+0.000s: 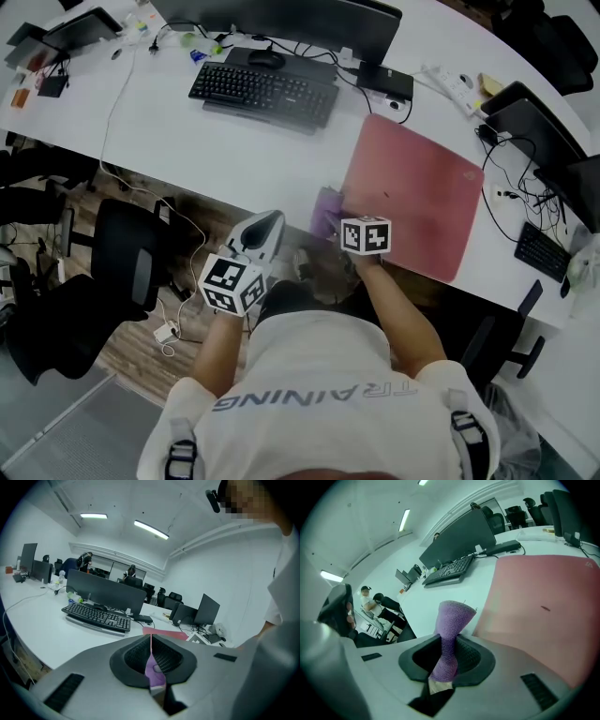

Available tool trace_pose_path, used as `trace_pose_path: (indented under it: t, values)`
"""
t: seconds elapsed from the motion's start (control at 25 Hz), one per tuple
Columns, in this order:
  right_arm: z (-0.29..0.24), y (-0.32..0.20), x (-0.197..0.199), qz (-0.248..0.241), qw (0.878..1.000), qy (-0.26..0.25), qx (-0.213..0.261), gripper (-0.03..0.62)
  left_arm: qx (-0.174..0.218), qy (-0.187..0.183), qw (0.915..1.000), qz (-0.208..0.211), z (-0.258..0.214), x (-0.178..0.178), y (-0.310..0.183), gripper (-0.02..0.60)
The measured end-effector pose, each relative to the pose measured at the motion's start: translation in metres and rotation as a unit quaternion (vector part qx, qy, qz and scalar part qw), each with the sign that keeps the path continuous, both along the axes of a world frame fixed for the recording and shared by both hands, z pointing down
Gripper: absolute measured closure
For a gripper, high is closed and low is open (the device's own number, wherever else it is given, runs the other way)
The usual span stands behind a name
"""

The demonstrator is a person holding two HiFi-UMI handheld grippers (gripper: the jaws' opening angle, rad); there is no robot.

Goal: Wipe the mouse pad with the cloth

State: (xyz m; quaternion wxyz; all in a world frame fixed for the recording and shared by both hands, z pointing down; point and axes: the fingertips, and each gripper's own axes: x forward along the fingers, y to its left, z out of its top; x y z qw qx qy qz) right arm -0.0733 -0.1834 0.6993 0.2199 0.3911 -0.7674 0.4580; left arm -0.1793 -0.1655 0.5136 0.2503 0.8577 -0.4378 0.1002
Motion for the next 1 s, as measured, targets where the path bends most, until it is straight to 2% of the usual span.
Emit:
trace_pose_path:
  t: [0.2, 0.48, 1.0]
  values:
    - [0.015, 0.005, 0.022, 0.004, 1.000, 0.016, -0.005, 0.497, -0.004, 0.001, 1.0000, 0.003, 0.002, 0.015, 0.003, 0.545]
    - [0.012, 0.018, 0.069, 0.017, 1.000, 0.008, -0.009, 0.497, 0.000, -0.004, 0.9999, 0.014, -0.005, 0.062, 0.008, 0.545]
    - [0.014, 0.066, 0.213, 0.052, 0.998, 0.010, -0.022, 0.497, 0.006, -0.002, 0.9986, 0.053, -0.017, 0.191, 0.036, 0.545]
